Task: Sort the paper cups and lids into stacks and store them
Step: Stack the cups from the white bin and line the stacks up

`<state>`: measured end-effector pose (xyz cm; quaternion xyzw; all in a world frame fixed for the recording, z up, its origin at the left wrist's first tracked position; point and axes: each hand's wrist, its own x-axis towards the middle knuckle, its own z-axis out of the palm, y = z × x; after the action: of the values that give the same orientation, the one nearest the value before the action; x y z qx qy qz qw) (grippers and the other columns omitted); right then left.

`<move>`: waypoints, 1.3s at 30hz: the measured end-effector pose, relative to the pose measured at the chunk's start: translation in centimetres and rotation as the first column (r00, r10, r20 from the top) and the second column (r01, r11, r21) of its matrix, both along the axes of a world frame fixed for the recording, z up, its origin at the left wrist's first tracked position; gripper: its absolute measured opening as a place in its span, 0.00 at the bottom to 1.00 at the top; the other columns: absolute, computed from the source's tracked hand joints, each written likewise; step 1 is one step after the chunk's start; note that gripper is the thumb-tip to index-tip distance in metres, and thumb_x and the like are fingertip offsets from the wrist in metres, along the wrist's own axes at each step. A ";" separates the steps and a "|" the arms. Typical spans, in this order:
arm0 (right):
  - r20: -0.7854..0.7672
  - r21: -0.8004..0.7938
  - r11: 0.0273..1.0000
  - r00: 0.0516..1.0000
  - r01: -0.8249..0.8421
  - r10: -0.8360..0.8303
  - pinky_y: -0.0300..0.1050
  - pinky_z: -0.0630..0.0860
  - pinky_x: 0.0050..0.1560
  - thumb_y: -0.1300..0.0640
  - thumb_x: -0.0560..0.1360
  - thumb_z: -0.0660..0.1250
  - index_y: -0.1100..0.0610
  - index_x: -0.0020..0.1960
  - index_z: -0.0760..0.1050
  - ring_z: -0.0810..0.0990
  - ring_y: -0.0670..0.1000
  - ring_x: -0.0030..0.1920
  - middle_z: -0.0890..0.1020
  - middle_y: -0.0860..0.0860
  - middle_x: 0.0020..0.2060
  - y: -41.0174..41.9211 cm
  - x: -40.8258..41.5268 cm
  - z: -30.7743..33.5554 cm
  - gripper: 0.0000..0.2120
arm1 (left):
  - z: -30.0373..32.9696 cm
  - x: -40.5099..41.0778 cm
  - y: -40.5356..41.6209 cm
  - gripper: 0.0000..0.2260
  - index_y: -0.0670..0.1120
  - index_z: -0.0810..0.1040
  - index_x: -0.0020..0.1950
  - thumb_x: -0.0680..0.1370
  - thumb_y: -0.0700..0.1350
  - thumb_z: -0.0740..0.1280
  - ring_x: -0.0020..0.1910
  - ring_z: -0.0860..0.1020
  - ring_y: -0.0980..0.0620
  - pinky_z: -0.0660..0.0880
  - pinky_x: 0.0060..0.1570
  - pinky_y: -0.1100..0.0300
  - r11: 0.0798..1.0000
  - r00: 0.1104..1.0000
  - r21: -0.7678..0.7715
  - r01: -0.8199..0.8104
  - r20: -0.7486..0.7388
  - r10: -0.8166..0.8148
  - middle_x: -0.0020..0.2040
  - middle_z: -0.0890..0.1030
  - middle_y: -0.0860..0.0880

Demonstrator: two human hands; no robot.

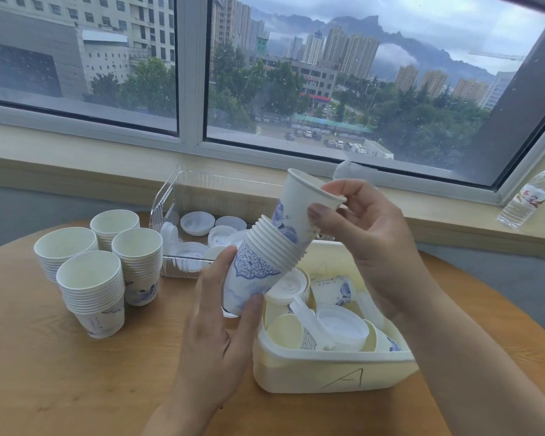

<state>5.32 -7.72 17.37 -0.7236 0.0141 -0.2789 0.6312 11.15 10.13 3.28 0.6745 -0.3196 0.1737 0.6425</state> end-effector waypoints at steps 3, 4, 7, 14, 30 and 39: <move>-0.031 -0.016 0.999 0.999 -0.041 0.041 0.44 0.81 0.55 0.57 0.70 0.80 0.59 0.57 0.78 0.85 0.50 0.50 0.86 0.50 0.49 0.8 0.2 -0.4 0.19 | -0.1 0.2 0.0 0.27 0.52 0.66 0.79 0.81 0.53 0.65 0.69 0.75 0.58 0.69 0.59 0.76 0.999 0.999 -0.023 0.025 -0.023 -0.025 0.73 0.74 0.62; -0.047 -0.034 0.998 0.998 -0.054 0.052 0.44 0.81 0.54 0.58 0.70 0.81 0.58 0.57 0.78 0.85 0.50 0.50 0.86 0.50 0.49 1.0 0.3 -0.5 0.19 | -0.1 0.3 0.1 0.28 0.52 0.66 0.80 0.81 0.54 0.66 0.70 0.76 0.56 0.70 0.61 0.74 0.999 0.999 -0.032 0.032 -0.034 -0.033 0.73 0.74 0.60; -0.107 -0.158 0.985 0.993 -0.070 0.053 0.47 0.81 0.56 0.54 0.70 0.80 0.52 0.57 0.80 0.85 0.51 0.53 0.86 0.50 0.53 1.4 0.6 -0.8 0.18 | 0.1 0.5 0.3 0.30 0.49 0.66 0.80 0.79 0.55 0.68 0.71 0.75 0.57 0.70 0.65 0.70 0.999 0.999 -0.038 0.025 -0.027 -0.026 0.73 0.74 0.63; -0.246 -0.324 0.937 0.968 -0.133 0.053 0.55 0.79 0.67 0.45 0.73 0.77 0.45 0.74 0.74 0.81 0.46 0.66 0.82 0.40 0.65 2.2 0.2 -1.4 0.30 | 0.4 0.4 0.4 0.33 0.48 0.64 0.80 0.79 0.60 0.68 0.68 0.73 0.68 0.68 0.62 0.76 0.998 1.000 -0.058 0.013 0.003 -0.012 0.70 0.70 0.73; -0.373 -0.407 0.885 0.926 -0.224 0.063 0.50 0.79 0.67 0.39 0.77 0.69 0.44 0.74 0.75 0.79 0.40 0.67 0.82 0.39 0.65 0.7 -1.2 -0.7 0.26 | -0.1 0.6 0.4 0.35 0.61 0.61 0.82 0.77 0.59 0.71 0.74 0.73 0.54 0.72 0.67 0.64 0.999 0.999 -0.028 0.032 0.019 -0.032 0.74 0.72 0.65; -0.453 -0.790 0.583 0.823 -0.191 -0.344 0.38 0.77 0.63 0.40 0.77 0.72 0.37 0.69 0.76 0.75 0.32 0.59 0.79 0.31 0.59 -6.3 -2.7 -3.4 0.20 | -0.2 0.6 0.3 0.34 0.64 0.60 0.81 0.78 0.63 0.69 0.73 0.73 0.58 0.70 0.66 0.70 1.000 1.000 -0.012 0.017 0.013 -0.017 0.73 0.71 0.68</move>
<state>2.65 -14.01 13.93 -0.9758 0.1038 -0.0562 0.1843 11.73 10.40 3.05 0.6668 -0.3285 0.1745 0.6458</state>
